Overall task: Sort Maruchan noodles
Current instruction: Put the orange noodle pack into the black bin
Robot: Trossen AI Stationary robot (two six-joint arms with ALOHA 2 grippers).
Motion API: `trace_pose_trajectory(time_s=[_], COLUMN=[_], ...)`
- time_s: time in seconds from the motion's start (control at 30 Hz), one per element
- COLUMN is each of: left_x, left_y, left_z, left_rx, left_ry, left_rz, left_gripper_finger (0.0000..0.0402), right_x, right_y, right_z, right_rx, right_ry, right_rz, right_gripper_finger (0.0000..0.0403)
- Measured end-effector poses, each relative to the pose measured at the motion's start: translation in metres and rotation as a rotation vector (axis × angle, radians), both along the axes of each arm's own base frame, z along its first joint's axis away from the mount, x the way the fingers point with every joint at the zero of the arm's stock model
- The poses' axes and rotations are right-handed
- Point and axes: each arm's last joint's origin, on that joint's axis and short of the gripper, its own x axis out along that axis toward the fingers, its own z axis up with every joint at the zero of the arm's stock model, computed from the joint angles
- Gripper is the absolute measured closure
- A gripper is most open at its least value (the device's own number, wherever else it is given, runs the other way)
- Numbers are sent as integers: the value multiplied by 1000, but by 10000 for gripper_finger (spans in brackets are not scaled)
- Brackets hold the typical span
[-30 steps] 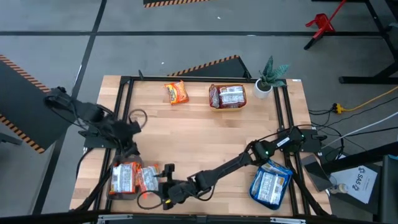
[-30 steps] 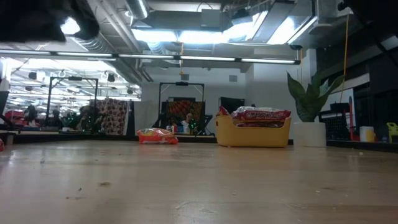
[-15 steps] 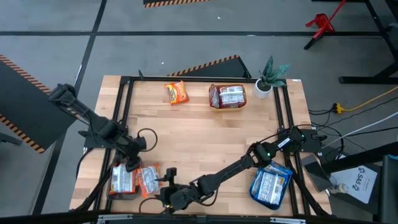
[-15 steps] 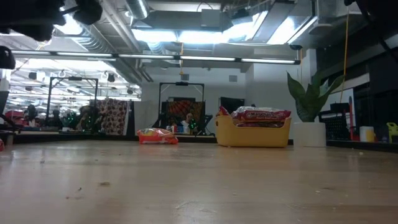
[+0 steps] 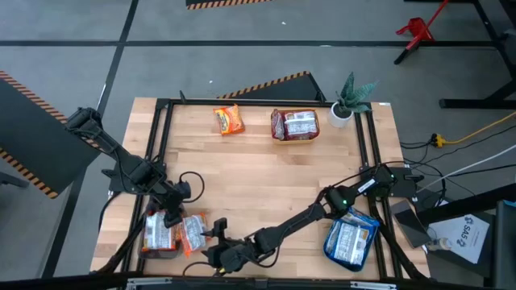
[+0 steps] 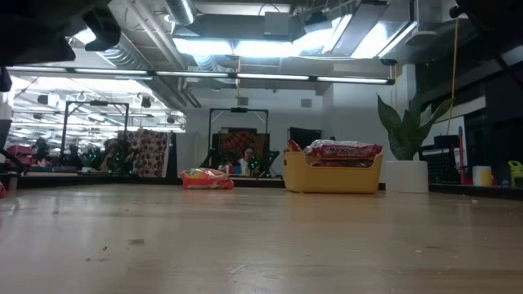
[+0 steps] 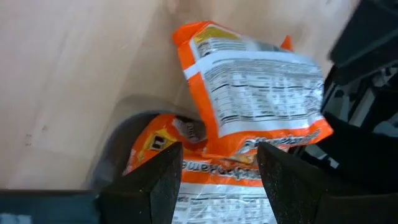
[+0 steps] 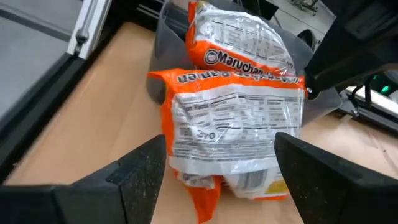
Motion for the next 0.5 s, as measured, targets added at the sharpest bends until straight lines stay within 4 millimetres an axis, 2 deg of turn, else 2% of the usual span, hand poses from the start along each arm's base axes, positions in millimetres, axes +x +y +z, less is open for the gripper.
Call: trace_pose_trajectory(time_s=[0.5], left_x=[5], left_y=[-3], left_z=[3], left_rx=[-37], left_ry=[-45], left_rz=[36], left_gripper_finger=[199], right_x=[10], right_y=[-11], right_z=[-23], right_rx=[-9], right_ry=[-18], right_rz=[-23], right_gripper_finger=[114])
